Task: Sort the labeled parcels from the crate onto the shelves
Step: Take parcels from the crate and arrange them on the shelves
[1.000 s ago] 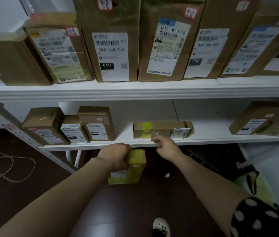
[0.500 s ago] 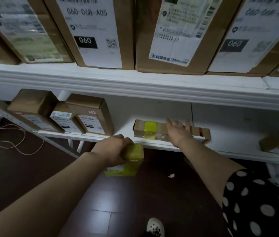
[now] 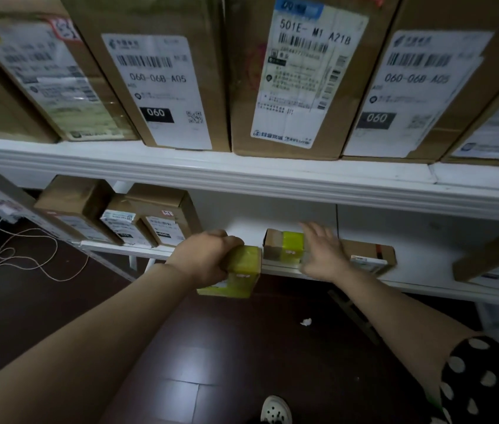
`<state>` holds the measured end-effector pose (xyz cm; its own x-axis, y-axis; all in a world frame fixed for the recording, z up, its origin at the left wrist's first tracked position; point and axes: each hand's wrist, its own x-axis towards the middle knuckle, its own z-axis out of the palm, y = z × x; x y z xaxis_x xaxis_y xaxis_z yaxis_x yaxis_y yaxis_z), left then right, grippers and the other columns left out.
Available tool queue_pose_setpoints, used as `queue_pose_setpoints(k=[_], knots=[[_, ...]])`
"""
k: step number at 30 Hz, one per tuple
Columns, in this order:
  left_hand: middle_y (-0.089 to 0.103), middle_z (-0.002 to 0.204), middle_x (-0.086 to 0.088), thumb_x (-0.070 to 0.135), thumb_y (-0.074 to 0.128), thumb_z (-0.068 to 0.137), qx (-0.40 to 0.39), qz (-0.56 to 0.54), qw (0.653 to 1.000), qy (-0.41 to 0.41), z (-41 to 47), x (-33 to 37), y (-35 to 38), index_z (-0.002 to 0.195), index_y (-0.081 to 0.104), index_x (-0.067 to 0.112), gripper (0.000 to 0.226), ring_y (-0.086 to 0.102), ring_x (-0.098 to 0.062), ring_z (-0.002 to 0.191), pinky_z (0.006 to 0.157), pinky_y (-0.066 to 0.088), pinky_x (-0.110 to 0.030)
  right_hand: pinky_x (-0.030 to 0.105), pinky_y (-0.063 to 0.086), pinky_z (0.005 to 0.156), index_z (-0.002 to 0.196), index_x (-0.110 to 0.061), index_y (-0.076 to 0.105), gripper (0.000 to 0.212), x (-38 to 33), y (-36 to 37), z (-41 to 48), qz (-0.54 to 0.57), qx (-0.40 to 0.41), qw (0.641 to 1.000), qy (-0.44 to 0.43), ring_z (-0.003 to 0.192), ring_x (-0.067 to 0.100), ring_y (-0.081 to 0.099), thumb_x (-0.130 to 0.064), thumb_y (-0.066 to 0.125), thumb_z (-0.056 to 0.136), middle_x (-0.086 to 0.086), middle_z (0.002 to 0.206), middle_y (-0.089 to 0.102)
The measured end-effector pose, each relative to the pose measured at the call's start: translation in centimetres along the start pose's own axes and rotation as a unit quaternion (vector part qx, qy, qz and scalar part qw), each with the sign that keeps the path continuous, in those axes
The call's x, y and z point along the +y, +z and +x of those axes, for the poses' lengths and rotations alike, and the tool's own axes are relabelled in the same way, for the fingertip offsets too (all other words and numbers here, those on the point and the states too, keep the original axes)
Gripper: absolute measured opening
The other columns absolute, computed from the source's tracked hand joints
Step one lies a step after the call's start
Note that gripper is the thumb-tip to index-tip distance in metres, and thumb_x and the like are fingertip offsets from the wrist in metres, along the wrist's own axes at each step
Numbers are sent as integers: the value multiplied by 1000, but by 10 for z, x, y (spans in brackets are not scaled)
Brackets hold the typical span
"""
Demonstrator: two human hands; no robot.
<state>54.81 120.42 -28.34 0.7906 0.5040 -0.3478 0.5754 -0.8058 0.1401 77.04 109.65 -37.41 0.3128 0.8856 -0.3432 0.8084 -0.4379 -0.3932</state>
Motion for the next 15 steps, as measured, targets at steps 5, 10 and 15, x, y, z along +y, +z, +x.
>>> queue_pose_setpoints(k=[5, 10, 15], knots=[[53, 125, -3, 26, 68, 79, 51, -16, 999, 1, -13, -2, -18, 132, 47, 20, 58, 51, -22, 116, 89, 39, -28, 25, 28, 108, 151, -21, 14, 117, -73, -9, -23, 231, -89, 964, -94, 133, 8, 27, -19, 89, 61, -6, 144, 26], [54, 126, -8, 25, 69, 78, 108, -44, 993, 26, -21, -17, -23, 134, 46, 15, 61, 49, -26, 119, 97, 36, -29, 32, 44, 88, 123, -23, 48, 69, -112, -8, -20, 215, 37, 972, -87, 108, 20, 52, -28, 86, 66, 0, 117, 54], [36, 139, -10, 19, 69, 79, 190, -78, 978, -35, -41, -47, -16, 138, 40, 10, 66, 34, -27, 130, 106, 31, -30, 36, 44, 96, 125, -16, 48, 71, -119, -16, 2, 220, 53, 974, -19, 104, 19, 52, -16, 86, 65, 2, 113, 47]])
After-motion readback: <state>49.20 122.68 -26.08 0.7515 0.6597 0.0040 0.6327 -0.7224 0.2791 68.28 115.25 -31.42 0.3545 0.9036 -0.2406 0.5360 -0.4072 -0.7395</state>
